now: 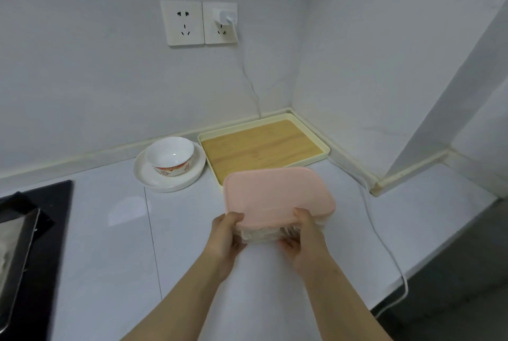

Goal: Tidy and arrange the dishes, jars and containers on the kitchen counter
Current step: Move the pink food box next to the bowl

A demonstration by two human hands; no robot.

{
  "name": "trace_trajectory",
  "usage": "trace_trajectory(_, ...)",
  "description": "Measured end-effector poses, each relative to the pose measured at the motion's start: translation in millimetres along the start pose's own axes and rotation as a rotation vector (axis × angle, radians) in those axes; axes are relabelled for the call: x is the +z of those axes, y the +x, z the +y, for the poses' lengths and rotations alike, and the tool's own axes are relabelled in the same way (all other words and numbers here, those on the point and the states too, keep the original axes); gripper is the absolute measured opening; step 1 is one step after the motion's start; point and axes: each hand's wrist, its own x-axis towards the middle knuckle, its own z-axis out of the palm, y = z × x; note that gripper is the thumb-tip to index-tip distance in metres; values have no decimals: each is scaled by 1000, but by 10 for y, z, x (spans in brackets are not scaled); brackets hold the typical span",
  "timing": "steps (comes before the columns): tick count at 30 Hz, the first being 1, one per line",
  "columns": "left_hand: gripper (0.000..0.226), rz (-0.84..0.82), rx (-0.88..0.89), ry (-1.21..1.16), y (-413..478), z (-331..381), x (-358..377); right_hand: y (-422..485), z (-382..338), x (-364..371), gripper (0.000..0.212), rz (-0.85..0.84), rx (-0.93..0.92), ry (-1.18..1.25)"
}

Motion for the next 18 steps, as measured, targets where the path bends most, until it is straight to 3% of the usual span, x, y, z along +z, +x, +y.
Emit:
trace_trajectory(2,32,-1,18,182,45,-10,0,62,-32,-53,14,49,-2,-11)
trace_trajectory(6,11,-44,4,348,133,62,33,200,-110,-68,26,161,-71,-54)
trace_trajectory(12,16,-107,2,359,318,83,183,436,-260,-134,40,304,-214,-240)
trace_trajectory(18,23,-80,-22,275,446,16,542,679,-341,-338,18,224,-166,-151)
